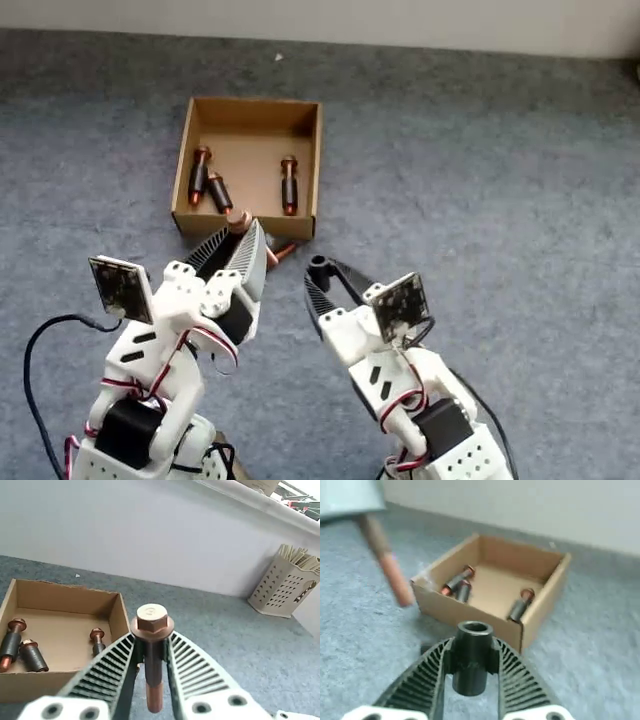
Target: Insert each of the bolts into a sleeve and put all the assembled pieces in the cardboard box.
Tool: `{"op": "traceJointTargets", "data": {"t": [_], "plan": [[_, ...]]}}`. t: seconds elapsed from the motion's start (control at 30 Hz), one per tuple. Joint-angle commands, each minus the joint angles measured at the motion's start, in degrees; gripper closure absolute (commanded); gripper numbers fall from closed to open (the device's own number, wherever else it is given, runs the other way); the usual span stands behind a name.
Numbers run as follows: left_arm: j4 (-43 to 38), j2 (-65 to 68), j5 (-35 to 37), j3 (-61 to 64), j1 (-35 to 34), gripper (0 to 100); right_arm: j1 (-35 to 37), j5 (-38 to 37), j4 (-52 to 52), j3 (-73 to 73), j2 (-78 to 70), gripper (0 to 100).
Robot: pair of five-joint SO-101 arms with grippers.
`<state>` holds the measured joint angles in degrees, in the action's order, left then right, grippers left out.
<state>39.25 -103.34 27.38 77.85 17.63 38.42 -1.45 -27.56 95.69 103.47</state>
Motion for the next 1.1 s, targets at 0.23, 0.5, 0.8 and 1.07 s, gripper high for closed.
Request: {"op": "traceJointTargets", "data": {"t": [0.23,0.5,0.8,1.07], "plan": [[-2.2,-0.6,2.6,-3.5,0.7,99,4.4,-5.8,3.2,8.8,0.5,99.4],[-2.2,-0.5,2.7,-4.2,5.0,99,4.6,-5.9,3.2,8.8,0.7,99.4],[-2.4,-0.4,2.4,-1.1,6.8,99,9.5,-8.5,3.5,8.8,1.1,99.4],[-2.1,-0.5,2.3,-1.3,6.7,99,7.0,-14.7,3.6,8.8,1.1,99.4]]}}
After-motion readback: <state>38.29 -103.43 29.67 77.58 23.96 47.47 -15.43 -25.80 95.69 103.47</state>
